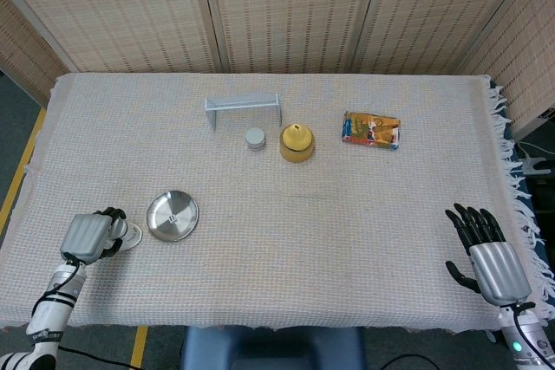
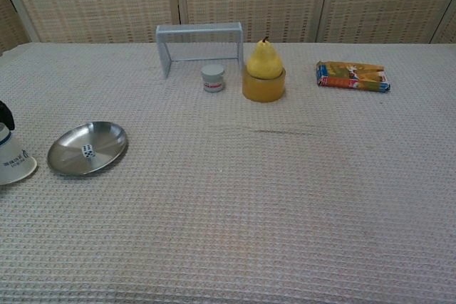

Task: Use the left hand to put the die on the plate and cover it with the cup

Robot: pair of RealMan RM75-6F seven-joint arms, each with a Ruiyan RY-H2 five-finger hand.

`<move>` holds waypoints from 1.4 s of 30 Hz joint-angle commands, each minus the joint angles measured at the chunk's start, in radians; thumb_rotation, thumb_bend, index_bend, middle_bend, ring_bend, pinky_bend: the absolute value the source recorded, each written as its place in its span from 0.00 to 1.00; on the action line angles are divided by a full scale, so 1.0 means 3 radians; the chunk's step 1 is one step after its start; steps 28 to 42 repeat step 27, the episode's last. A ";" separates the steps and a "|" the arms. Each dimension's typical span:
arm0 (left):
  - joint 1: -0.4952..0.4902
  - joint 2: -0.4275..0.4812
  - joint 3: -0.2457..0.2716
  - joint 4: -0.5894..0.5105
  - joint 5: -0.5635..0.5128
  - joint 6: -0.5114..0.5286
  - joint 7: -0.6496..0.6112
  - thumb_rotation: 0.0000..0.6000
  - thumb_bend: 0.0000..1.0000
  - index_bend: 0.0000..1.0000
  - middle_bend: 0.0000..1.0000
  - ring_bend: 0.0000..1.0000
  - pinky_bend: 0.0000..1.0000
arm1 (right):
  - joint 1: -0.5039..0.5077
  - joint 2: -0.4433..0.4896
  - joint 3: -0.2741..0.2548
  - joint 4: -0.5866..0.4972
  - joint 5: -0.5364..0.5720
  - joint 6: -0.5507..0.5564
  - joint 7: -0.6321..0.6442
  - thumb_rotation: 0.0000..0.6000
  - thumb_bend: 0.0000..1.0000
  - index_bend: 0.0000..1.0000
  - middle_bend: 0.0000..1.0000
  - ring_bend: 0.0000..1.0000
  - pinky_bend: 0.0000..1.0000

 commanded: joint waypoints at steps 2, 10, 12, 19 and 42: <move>0.0012 0.0045 -0.0002 -0.0076 0.0005 -0.0051 -0.0106 1.00 0.38 0.09 0.25 0.54 0.76 | 0.0002 0.0001 0.0002 0.0001 0.0006 -0.0009 0.0001 1.00 0.19 0.00 0.00 0.00 0.00; 0.0098 0.0159 -0.0003 -0.0215 0.0129 0.0040 -0.0321 1.00 0.34 0.00 0.00 0.23 0.65 | 0.0005 0.0007 -0.0001 -0.0004 0.0001 -0.0018 0.0000 1.00 0.19 0.00 0.00 0.00 0.00; 0.0120 0.0196 0.0013 -0.0248 0.0174 0.0046 -0.0384 1.00 0.33 0.00 0.00 0.12 0.58 | 0.0004 0.0005 -0.0001 -0.0006 -0.0001 -0.0014 -0.0002 1.00 0.19 0.00 0.00 0.00 0.00; 0.0412 0.0388 0.0115 -0.0400 0.0503 0.0465 -0.0729 1.00 0.33 0.00 0.00 0.00 0.30 | -0.0011 0.0012 -0.0001 -0.0012 -0.0023 0.0026 -0.0002 1.00 0.19 0.00 0.00 0.00 0.00; 0.0899 0.0554 0.0301 -0.0356 0.1054 0.1232 -0.1171 1.00 0.32 0.00 0.00 0.00 0.17 | -0.0046 0.0008 0.0016 -0.0018 -0.0034 0.0108 -0.0042 1.00 0.19 0.00 0.00 0.00 0.00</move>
